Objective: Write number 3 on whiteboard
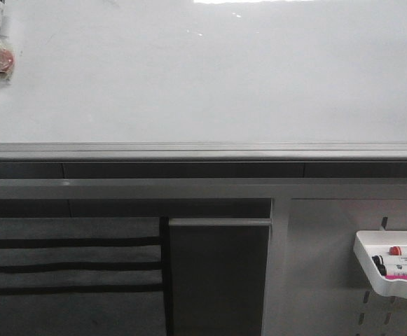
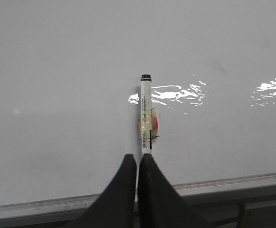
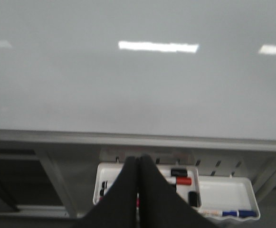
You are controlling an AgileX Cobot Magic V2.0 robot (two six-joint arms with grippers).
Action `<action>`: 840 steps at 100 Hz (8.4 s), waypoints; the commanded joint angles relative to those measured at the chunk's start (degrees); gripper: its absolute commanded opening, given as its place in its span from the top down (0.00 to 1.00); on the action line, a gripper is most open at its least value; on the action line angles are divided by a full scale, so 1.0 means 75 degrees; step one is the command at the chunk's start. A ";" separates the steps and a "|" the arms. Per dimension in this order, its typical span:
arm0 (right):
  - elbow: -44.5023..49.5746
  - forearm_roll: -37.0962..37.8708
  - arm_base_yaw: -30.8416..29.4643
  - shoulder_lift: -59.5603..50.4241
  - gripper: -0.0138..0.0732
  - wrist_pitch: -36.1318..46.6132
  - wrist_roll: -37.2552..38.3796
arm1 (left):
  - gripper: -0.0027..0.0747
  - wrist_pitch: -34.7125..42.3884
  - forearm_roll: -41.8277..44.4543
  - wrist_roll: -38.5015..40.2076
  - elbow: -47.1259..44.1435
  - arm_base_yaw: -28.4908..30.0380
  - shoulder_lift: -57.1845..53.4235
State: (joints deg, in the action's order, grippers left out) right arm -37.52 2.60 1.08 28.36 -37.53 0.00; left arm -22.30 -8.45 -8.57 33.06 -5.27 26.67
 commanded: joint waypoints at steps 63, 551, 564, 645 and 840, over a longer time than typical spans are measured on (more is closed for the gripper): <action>-0.0370 -0.6119 -0.0023 0.1371 0.90 -0.0166 -0.4648 | 0.62 0.1055 -0.0080 -0.0009 0.0292 -0.0077 0.2082; -0.4888 -0.2447 0.4392 0.5524 0.84 -0.2248 -0.4373 | 0.51 -0.2478 -0.2709 -0.5132 0.3450 -0.3228 0.4554; -0.3995 -0.2447 0.3492 0.4692 0.84 -0.1385 -0.3440 | 0.51 -0.1926 -0.2764 -0.4525 0.2837 -0.2447 0.3867; -0.4907 -0.3308 0.2422 0.5728 0.84 -0.1705 -0.3335 | 0.51 0.0050 -0.3303 -0.3836 0.0547 -0.1303 0.2419; -0.5953 -0.3818 0.3346 0.7600 0.84 -0.1714 -0.4162 | 0.51 -0.0167 -0.3176 -0.3898 0.0547 -0.1303 0.2419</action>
State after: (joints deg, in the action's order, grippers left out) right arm -82.76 -22.65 26.30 93.11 -50.13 -27.12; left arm -25.39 -31.33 -37.90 35.67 -15.09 44.82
